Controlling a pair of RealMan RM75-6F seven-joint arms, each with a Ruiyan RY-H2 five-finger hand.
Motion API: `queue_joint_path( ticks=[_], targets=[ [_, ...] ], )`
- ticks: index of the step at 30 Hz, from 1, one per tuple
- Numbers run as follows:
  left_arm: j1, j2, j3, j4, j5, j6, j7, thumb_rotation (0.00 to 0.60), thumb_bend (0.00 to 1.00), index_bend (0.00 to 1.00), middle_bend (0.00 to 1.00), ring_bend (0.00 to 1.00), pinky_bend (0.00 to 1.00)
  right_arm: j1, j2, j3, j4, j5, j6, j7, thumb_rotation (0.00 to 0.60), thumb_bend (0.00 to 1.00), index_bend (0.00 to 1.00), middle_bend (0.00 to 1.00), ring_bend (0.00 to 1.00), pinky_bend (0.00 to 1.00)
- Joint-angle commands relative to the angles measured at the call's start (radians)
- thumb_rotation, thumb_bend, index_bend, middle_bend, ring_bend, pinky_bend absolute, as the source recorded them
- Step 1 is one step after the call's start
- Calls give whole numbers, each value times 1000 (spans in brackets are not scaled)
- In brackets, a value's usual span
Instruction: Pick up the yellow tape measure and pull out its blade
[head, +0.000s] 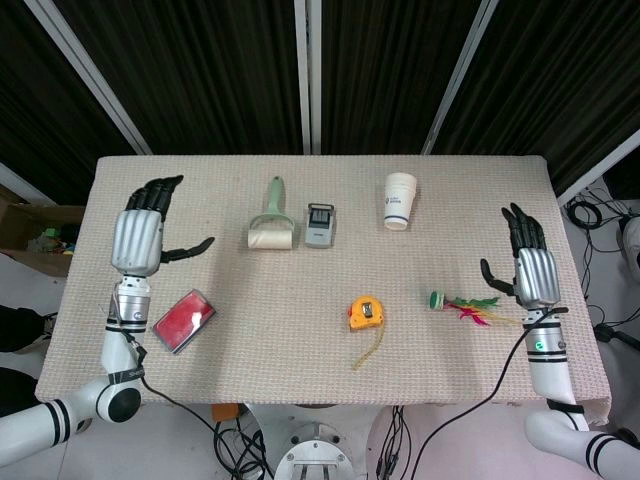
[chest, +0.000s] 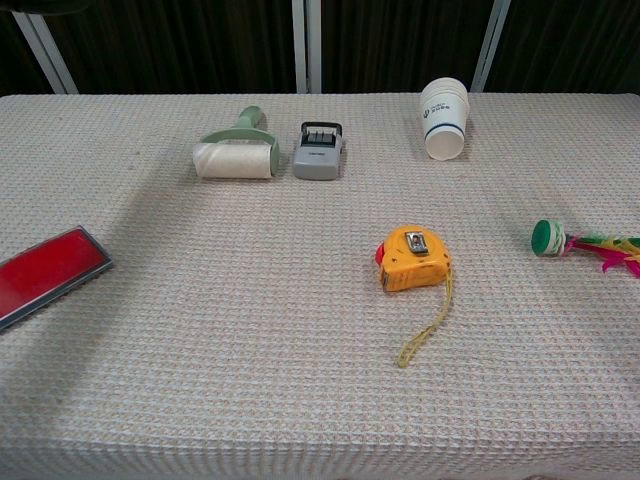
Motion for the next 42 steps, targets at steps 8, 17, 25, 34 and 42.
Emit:
queue_joint_path(
  ticks=[8, 17, 25, 34, 42],
  targets=[
    [-9, 2, 18, 0, -13, 4, -2, 244, 66, 129, 161, 131, 213, -1, 4, -19, 8, -7, -2, 36, 600, 342, 0, 0, 0, 0],
    [-25, 2, 33, -10, -27, -7, 25, 248, 66, 131, 161, 131, 213, 45, 200, -105, -306, -59, -180, -66, 600, 192, 0, 18, 0, 0],
    [-30, 2, 48, -20, -37, -9, 35, 248, 65, 134, 161, 131, 213, 152, 287, -127, -577, 34, -365, -449, 600, 192, 0, 52, 0, 0],
    [-31, 0, 64, -18, -38, -10, 21, 251, 65, 134, 161, 131, 213, 275, 164, -130, -605, 289, -426, -803, 600, 195, 0, 137, 65, 0],
    [-31, -2, 76, -8, -37, -13, 6, 248, 66, 134, 161, 131, 213, 340, 58, -151, -566, 398, -404, -920, 600, 196, 1, 147, 71, 0]
  ],
)
